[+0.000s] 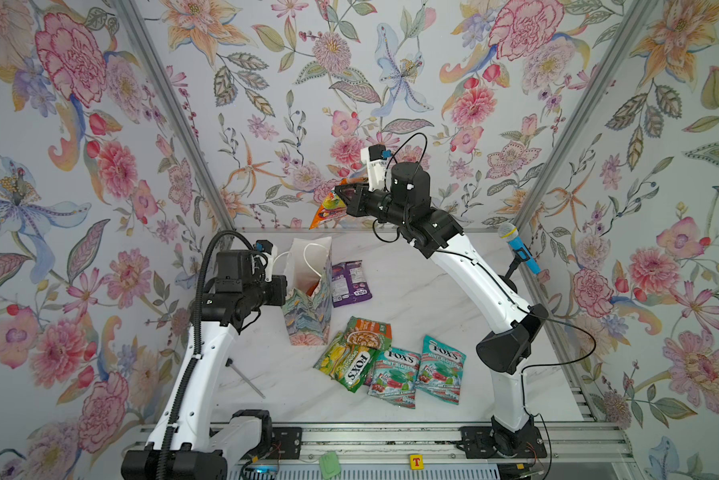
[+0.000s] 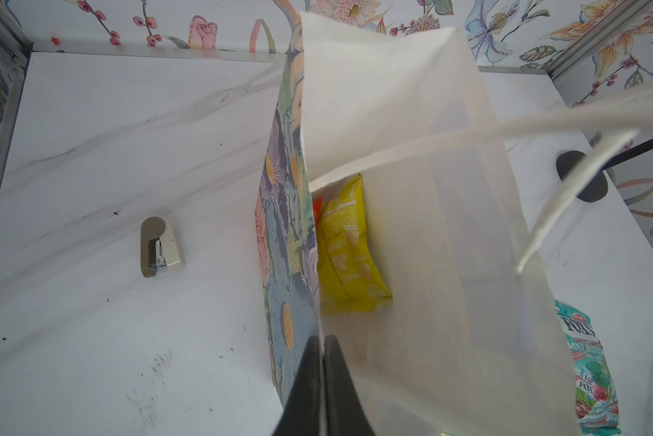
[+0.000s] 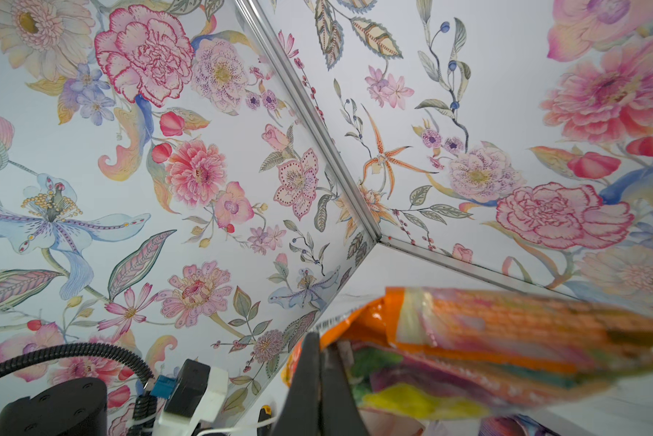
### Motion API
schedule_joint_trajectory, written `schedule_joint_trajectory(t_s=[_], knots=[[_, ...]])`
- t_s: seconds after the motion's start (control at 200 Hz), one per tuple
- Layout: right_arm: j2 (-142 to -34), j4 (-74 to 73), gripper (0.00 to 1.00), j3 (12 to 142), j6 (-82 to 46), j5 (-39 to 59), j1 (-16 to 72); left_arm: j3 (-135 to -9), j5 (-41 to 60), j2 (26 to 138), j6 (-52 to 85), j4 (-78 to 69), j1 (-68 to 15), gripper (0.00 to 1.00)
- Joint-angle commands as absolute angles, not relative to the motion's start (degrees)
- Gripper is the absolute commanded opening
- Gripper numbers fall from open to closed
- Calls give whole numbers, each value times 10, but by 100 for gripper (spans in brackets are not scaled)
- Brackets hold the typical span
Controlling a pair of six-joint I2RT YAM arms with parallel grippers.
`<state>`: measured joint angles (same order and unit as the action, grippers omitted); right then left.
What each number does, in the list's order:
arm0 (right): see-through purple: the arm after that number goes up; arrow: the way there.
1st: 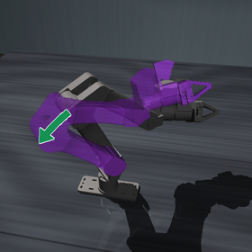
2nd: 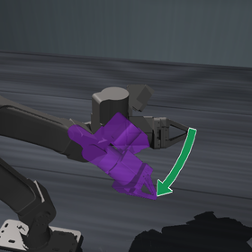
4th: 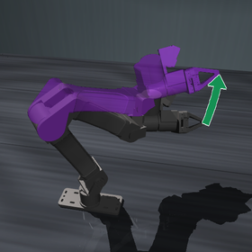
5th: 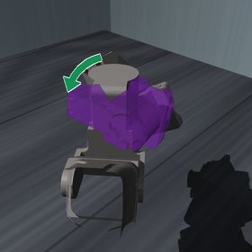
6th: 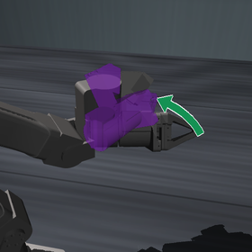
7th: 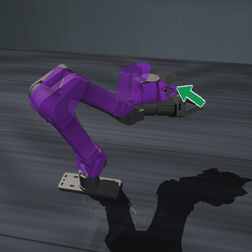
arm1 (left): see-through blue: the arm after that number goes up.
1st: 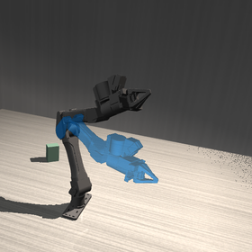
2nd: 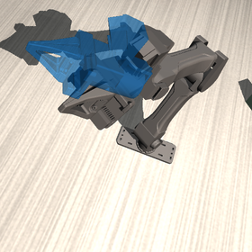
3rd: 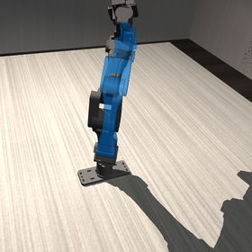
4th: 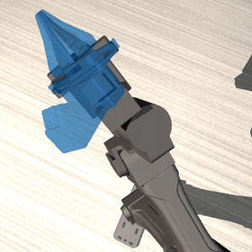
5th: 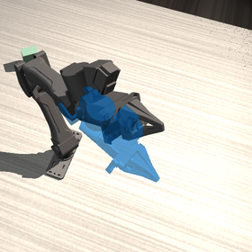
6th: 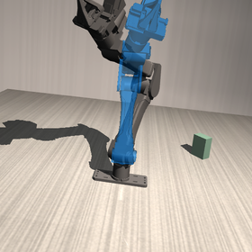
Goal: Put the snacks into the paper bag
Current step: 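Lift the orange packet with the right gripper and carry it over the bag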
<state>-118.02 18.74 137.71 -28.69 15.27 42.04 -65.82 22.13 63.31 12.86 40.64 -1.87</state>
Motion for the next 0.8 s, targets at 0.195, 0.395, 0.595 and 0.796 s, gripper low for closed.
schedule_joint_trajectory(t_s=[0.195, 0.395, 0.595, 0.796], knots=[[-1191, 188, 0, 1421, -277, 196, 442, -645, 225, 626, 129, 410, -12, 6], [-1182, 197, 0, 1421, -264, 203, 455, -645, 223, 626, 129, 410, -12, 6], [-1175, 216, 0, 1418, -251, 212, 467, -647, 220, 625, 130, 411, -12, 6], [-1162, 229, 0, 1399, -234, 217, 477, -647, 220, 626, 131, 411, -12, 5]])
